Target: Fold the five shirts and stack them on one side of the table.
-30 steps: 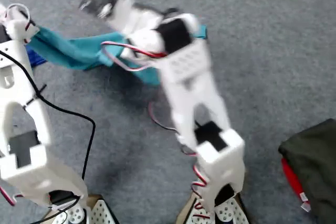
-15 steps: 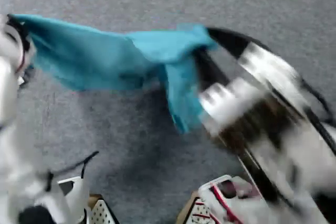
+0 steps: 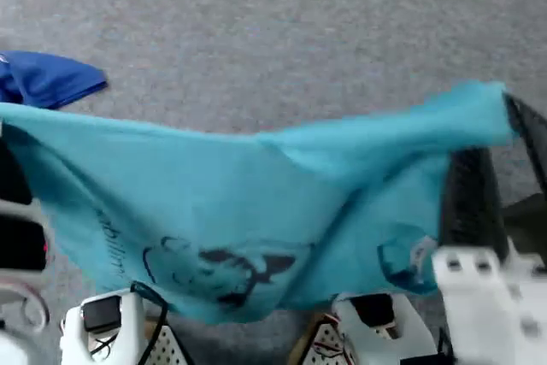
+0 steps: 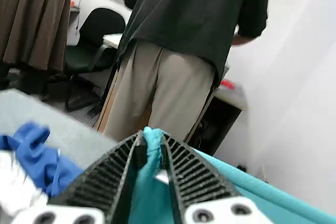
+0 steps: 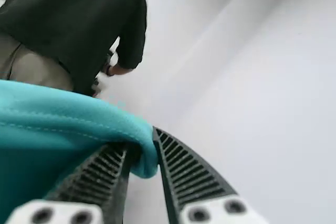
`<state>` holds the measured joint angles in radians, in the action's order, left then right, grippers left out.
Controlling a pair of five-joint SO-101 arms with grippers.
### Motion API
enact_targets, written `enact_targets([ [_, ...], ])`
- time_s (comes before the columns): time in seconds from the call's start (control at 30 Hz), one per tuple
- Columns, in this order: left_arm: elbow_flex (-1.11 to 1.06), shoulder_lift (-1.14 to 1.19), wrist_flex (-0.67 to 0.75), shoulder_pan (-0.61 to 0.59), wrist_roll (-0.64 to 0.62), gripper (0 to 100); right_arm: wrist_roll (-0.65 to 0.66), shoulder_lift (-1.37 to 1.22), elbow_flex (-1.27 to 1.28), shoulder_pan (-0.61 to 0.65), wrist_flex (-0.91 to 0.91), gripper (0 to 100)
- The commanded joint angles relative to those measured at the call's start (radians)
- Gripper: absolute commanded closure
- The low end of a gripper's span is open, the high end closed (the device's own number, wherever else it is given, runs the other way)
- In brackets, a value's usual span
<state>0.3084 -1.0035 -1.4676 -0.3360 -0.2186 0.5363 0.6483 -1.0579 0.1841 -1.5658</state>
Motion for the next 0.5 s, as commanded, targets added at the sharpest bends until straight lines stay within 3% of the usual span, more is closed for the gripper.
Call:
enact_targets([
  [0.0,-0.166,0.010,0.029,0.061,-0.002,98,0.081,-0.064,0.116,-0.002,0.055,99.4],
  [0.17,-0.496,0.010,0.287,0.101,-0.005,98,0.129,-0.151,0.320,0.056,0.141,99.4],
  [0.37,-0.913,0.117,0.865,0.104,-0.002,98,0.132,-0.318,0.633,0.007,0.454,99.4],
  [0.47,-0.985,0.275,1.080,0.100,0.032,98,0.132,-0.423,0.733,-0.035,0.605,99.4],
])
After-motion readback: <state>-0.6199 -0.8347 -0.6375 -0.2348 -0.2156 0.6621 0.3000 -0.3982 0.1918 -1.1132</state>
